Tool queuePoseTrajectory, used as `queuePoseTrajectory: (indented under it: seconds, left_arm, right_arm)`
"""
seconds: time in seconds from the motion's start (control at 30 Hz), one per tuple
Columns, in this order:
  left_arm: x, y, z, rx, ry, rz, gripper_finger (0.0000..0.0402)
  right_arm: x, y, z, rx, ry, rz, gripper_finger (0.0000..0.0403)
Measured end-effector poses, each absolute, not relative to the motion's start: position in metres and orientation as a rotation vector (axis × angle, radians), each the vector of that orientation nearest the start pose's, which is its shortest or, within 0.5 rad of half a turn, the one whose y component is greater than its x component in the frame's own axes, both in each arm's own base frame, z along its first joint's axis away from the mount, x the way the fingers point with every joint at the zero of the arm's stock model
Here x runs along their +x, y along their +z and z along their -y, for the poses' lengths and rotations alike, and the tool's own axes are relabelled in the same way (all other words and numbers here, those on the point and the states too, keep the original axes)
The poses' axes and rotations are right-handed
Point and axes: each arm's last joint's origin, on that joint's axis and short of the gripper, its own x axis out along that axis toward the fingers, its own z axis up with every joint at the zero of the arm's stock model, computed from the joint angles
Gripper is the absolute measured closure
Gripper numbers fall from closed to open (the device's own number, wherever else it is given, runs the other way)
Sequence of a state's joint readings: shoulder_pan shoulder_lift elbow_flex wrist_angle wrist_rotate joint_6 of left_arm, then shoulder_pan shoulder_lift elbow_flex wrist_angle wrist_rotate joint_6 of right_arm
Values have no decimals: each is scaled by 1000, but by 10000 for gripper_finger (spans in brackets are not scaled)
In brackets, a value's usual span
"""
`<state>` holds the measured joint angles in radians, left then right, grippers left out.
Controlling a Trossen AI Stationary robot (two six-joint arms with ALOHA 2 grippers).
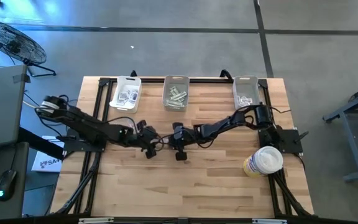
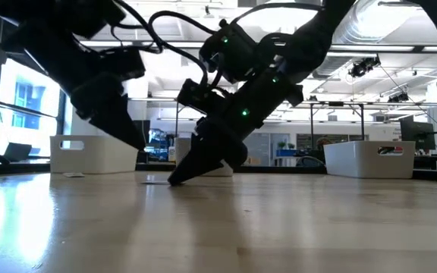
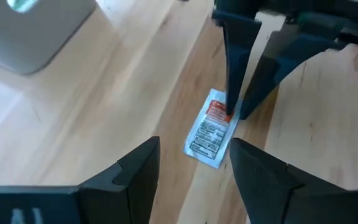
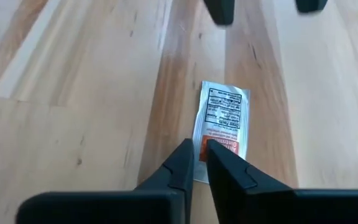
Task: Pick & Place First Aid Supplies
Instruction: Put the orange pad into the right gray bin
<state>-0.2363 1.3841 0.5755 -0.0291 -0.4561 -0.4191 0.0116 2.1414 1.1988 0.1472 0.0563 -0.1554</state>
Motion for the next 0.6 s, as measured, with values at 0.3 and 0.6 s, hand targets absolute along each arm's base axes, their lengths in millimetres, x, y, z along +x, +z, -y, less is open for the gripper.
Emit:
queuePoseTrajectory:
  seconds: [0.3,0.6]
  left_arm:
    - [239,161,44,-98,396,-724,209]
    - [239,161,43,-96,400,-722,209]
  right_arm:
    - [420,97,-6,-155,-48,-815,399]
    - [410,137,-17,-109,-83,-795,402]
